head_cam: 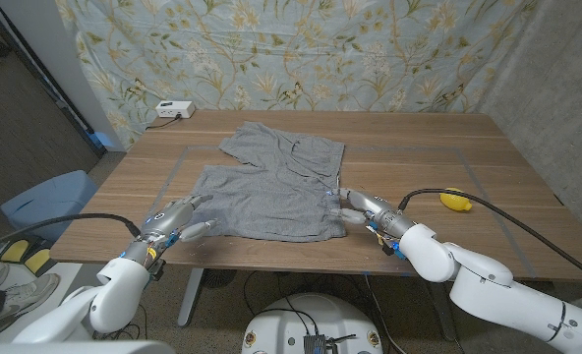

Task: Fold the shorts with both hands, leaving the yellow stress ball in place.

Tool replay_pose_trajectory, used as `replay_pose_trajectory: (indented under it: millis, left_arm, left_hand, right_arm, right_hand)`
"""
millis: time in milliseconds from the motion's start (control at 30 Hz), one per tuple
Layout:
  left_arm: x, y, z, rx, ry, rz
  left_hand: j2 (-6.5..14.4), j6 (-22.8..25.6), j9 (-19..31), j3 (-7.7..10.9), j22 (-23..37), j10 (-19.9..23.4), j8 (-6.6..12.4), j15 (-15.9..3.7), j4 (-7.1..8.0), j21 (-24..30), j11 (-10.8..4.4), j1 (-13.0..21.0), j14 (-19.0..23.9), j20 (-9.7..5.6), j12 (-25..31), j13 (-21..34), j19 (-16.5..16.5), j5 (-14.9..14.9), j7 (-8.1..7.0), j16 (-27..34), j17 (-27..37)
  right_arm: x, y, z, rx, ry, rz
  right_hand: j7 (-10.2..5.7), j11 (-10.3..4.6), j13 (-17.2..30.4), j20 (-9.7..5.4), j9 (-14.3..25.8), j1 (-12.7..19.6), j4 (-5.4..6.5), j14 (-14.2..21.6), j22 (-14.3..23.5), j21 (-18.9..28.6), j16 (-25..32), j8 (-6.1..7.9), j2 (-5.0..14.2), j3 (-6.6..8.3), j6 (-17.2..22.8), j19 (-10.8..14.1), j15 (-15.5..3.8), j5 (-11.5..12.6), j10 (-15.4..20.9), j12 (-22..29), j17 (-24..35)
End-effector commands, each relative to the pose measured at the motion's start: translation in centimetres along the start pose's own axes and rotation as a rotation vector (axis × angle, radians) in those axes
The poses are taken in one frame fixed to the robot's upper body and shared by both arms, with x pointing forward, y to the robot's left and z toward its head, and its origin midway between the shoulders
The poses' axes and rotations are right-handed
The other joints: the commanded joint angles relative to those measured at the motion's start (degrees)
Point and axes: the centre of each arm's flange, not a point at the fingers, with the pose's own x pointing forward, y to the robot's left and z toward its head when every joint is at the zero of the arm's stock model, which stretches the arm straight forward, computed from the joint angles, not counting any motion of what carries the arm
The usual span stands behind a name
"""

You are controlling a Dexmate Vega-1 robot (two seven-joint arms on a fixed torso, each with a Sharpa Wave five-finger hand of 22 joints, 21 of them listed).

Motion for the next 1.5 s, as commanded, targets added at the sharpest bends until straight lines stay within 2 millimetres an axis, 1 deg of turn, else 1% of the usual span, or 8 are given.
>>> replay_pose_trajectory:
  millis: [33, 233, 667, 800, 967, 1167, 1267, 1500]
  left_arm:
    - [0.4, -0.5, -0.5, 0.016, 0.002, -0.022]
    - [0.5, -0.3, -0.5, 0.017, -0.005, -0.021]
    - [0.6, -0.2, -0.7, 0.004, -0.014, -0.03]
    - [0.6, -0.2, -0.7, -0.002, -0.017, -0.031]
    - [0.6, -0.1, -0.8, -0.011, -0.014, -0.026]
    - [0.6, 0.0, -0.8, -0.018, -0.015, -0.022]
    - [0.6, 0.1, -0.8, -0.015, -0.018, -0.021]
    - [0.6, 0.2, -0.8, -0.017, -0.007, -0.018]
  left_hand:
    - [0.25, 0.13, 0.02, 0.18, 0.08, 0.46, -0.19, 0.19, -0.42, -0.24, -0.04, 0.82, 0.19, 0.24, -0.19, 0.13, 0.49, -0.05, -0.03, 0.18, 0.08]
    - [0.17, 0.15, 0.02, 0.13, 0.08, 0.38, -0.38, 0.2, -0.37, -0.34, -0.07, 1.0, 0.14, 0.21, -0.33, 0.09, 0.52, -0.07, 0.01, 0.13, 0.08]
    - [-0.08, 0.07, 0.02, -0.19, 0.11, 0.29, -0.79, 0.27, -0.11, -0.59, 0.15, 0.95, 0.05, 0.31, -0.55, 0.04, 0.35, -0.16, 0.1, 0.08, 0.11]
    - [-0.13, 0.04, 0.02, -0.29, 0.12, 0.15, -0.9, 0.24, -0.01, -0.64, 0.1, 0.86, -0.01, 0.27, -0.64, 0.03, 0.35, -0.19, 0.1, 0.06, 0.12]
    - [-0.21, 0.0, 0.03, -0.58, 0.14, 0.21, -1.06, 0.34, 0.29, -0.7, 0.15, 0.49, -0.04, 0.27, -0.69, 0.03, 0.38, -0.27, 0.03, 0.08, 0.18]
    - [-0.25, -0.24, 0.05, -0.91, 0.17, 0.28, -1.32, 0.45, 0.68, -0.78, 0.3, -0.05, -0.11, 0.3, -0.74, 0.03, 0.37, -0.36, 0.1, 0.1, 0.27]
    - [-0.27, -0.28, 0.06, -1.03, 0.18, 0.28, -1.41, 0.51, 0.79, -0.82, 0.1, -0.22, -0.09, 0.29, -0.78, 0.03, 0.39, -0.38, 0.06, 0.11, 0.28]
    - [-0.24, -0.28, 0.07, -1.14, 0.2, 0.22, -1.54, 0.43, 0.88, -0.87, 0.24, -0.36, -0.04, 0.36, -0.88, 0.02, 0.43, -0.38, 0.0, 0.11, 0.27]
  right_arm:
    - [-0.8, 1.5, 0.5, -0.101, 0.005, 0.039]
    - [-1.1, 2.0, 0.6, -0.154, 0.006, 0.054]
    - [-1.2, 3.1, 1.7, -0.344, -0.004, 0.053]
    - [-1.0, 3.4, 1.9, -0.394, -0.014, 0.043]
    - [-0.6, 3.8, 2.2, -0.449, -0.027, 0.027]
    - [0.1, 4.2, 2.2, -0.476, -0.044, -0.007]
    - [0.6, 4.4, 2.4, -0.491, -0.061, -0.027]
    - [1.6, 4.8, 2.5, -0.516, -0.098, -0.075]
  right_hand:
    - [-0.21, -0.48, 0.14, -0.44, 0.11, 0.99, -0.14, 0.53, 0.13, 0.37, 0.04, -0.3, -0.17, 0.6, 0.2, 0.33, -0.4, 0.42, 0.22, -0.09, -0.03]
    - [-0.17, -0.79, 0.12, -0.66, 0.08, 2.0, -0.7, 0.66, 0.12, 0.4, -0.13, -0.85, -0.62, 0.99, -0.55, 0.49, -0.68, 0.35, -0.17, -0.34, -0.36]
    - [-0.48, -2.52, 0.03, -1.06, -0.03, 7.17, -2.19, 0.65, 0.1, 0.49, -0.93, -2.41, -3.05, 2.65, -3.3, 1.08, -2.17, -0.01, -1.86, -1.24, -1.62]
    - [-0.56, -2.9, 0.0, -1.04, -0.07, 9.8, -2.34, 1.2, 0.09, 0.75, -0.98, -2.52, -4.25, 3.38, -3.53, 2.08, -2.85, -0.14, -1.56, -1.18, -2.03]
    - [-1.02, -3.88, -0.06, -1.4, -0.13, 16.0, -2.31, 2.78, 0.1, 1.14, -0.87, -2.56, -5.92, 5.42, -3.43, 4.02, -4.05, 0.22, -0.9, -1.07, -2.72]
    - [-2.16, -4.99, -0.1, -2.64, -0.15, 21.93, -1.85, 4.92, 0.14, 1.57, -0.19, -2.14, -5.09, 7.69, -1.7, 6.15, -5.4, 0.62, 0.98, -0.61, -2.79]
    - [-2.45, -5.41, -0.13, -3.34, -0.16, 23.32, -1.23, 6.14, 0.17, 1.79, 0.55, -1.74, -3.81, 8.05, -0.06, 7.14, -6.35, 0.43, 2.77, -0.11, -2.41]
    - [-3.59, -7.13, -0.21, -4.93, -0.19, 26.5, -1.02, 9.38, 0.27, 2.53, 2.48, -1.12, -1.96, 8.12, 3.51, 9.82, -8.61, -0.33, 6.24, 0.62, -1.57]
